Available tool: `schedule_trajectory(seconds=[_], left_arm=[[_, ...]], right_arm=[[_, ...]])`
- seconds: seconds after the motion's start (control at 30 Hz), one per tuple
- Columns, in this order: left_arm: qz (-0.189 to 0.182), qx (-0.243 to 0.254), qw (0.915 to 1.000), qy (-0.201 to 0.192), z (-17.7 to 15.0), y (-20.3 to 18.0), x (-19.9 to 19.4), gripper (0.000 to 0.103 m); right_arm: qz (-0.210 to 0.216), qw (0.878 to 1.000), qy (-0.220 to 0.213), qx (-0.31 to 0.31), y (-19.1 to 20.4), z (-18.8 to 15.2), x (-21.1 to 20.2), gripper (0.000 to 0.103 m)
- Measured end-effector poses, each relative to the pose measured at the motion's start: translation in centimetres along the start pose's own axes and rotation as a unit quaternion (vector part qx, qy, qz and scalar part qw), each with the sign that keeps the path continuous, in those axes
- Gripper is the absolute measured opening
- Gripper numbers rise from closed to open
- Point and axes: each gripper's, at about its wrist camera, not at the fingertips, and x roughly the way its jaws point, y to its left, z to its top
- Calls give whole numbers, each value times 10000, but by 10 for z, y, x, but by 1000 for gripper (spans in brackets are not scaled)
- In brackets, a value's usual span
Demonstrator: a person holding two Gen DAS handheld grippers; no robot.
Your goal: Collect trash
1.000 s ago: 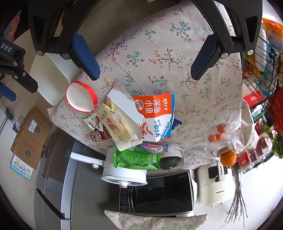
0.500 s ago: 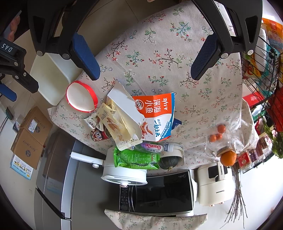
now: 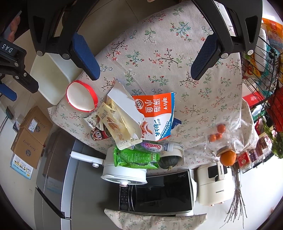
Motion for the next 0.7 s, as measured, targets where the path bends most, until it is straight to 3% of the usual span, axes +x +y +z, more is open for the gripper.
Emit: schedule_trajectory(seconds=[0.5, 0.7], left_arm=[[11, -5, 10000, 2, 3, 2, -2, 103], [-161, -168, 9997, 83, 3, 14, 4, 103]], right_arm=[[-39, 10000, 9, 15, -4, -2, 1, 103], [-81, 9999, 61, -42, -5, 0, 1, 103]])
